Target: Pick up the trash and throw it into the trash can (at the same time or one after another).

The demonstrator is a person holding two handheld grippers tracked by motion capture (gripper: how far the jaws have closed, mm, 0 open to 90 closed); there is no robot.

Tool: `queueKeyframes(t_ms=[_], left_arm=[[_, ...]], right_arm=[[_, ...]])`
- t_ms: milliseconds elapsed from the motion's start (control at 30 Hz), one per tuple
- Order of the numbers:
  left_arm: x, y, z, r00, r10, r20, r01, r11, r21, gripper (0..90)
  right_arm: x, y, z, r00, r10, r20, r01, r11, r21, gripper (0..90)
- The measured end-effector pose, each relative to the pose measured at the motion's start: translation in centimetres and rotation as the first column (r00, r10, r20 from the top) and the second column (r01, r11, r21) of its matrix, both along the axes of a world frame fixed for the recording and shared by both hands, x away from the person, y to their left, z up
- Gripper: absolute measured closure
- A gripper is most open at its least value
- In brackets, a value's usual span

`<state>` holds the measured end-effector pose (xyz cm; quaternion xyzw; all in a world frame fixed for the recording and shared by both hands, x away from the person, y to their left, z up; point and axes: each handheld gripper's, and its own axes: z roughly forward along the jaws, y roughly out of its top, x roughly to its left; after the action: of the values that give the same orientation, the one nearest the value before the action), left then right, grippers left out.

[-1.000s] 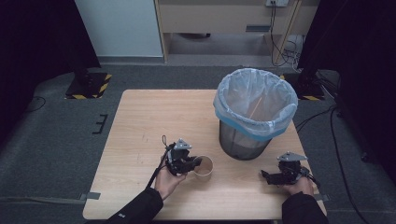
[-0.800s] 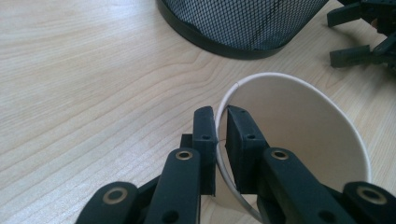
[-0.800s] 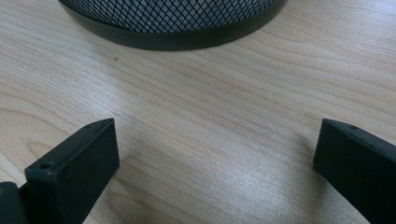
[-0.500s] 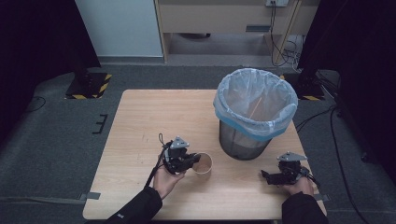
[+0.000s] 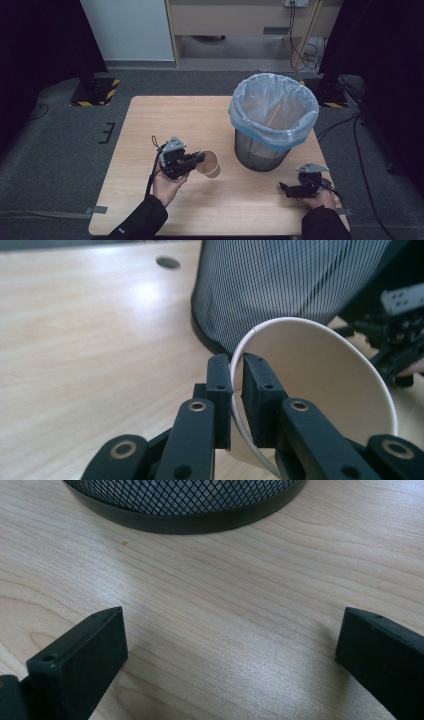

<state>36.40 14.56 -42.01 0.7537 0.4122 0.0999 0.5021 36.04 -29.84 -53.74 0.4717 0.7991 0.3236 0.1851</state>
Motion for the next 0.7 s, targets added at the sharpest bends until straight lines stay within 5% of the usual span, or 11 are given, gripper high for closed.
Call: queueKeyframes(t_ms=[700], left_arm=[[-0.7,2.8,4.4,0.9889,0.075,0.129,-0.061,0.9920,-0.111,81.6]], right_arm=[[0.0,0.0,0.0,1.0000,0.001,0.003,-0.001,1.000,0.002,0.3]])
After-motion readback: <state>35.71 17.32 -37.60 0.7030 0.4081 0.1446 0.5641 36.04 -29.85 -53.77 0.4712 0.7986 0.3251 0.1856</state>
